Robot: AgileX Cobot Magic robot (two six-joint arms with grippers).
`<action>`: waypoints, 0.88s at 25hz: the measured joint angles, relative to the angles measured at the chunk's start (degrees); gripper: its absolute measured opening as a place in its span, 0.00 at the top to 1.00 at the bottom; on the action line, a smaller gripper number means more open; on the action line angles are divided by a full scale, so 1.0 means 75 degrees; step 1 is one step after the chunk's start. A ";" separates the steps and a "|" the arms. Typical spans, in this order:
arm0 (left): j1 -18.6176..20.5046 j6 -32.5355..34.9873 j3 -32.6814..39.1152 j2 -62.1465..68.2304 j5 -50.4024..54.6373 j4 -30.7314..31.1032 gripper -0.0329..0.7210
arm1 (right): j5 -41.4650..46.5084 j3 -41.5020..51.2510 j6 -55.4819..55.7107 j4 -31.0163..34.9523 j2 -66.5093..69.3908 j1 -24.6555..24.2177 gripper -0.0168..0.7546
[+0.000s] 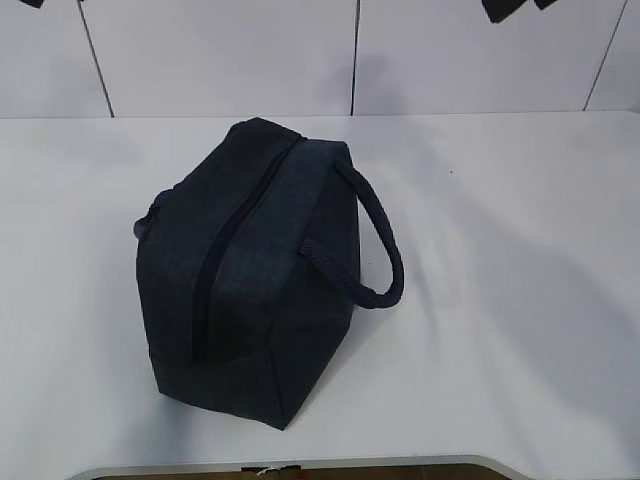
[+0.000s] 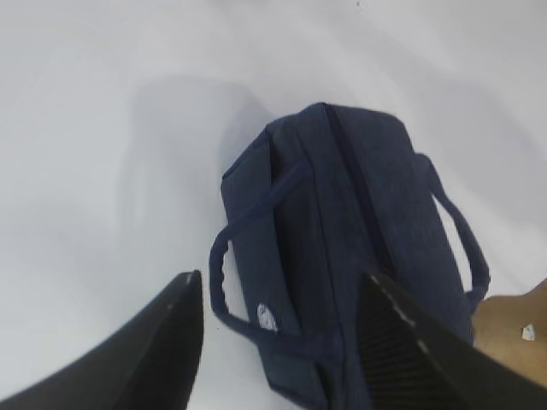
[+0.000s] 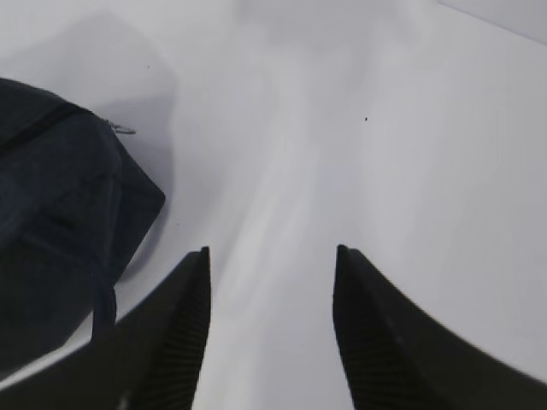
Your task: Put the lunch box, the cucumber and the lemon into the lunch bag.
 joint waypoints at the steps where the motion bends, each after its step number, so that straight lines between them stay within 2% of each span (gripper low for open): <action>1: 0.0000 0.0000 0.0127 -0.0117 0.0000 0.0065 0.41 | 0.0000 0.0172 0.0000 0.0000 -0.0119 0.0000 0.48; 13: 0.0000 0.0000 0.1968 -0.2130 0.0000 0.0313 0.42 | 0.0014 0.1795 0.0018 0.0616 -0.1667 0.0000 0.48; 22: 0.0000 0.0000 0.3272 -0.3866 0.0015 0.0634 0.55 | 0.0014 0.2972 0.0035 0.0874 -0.2855 0.0000 0.48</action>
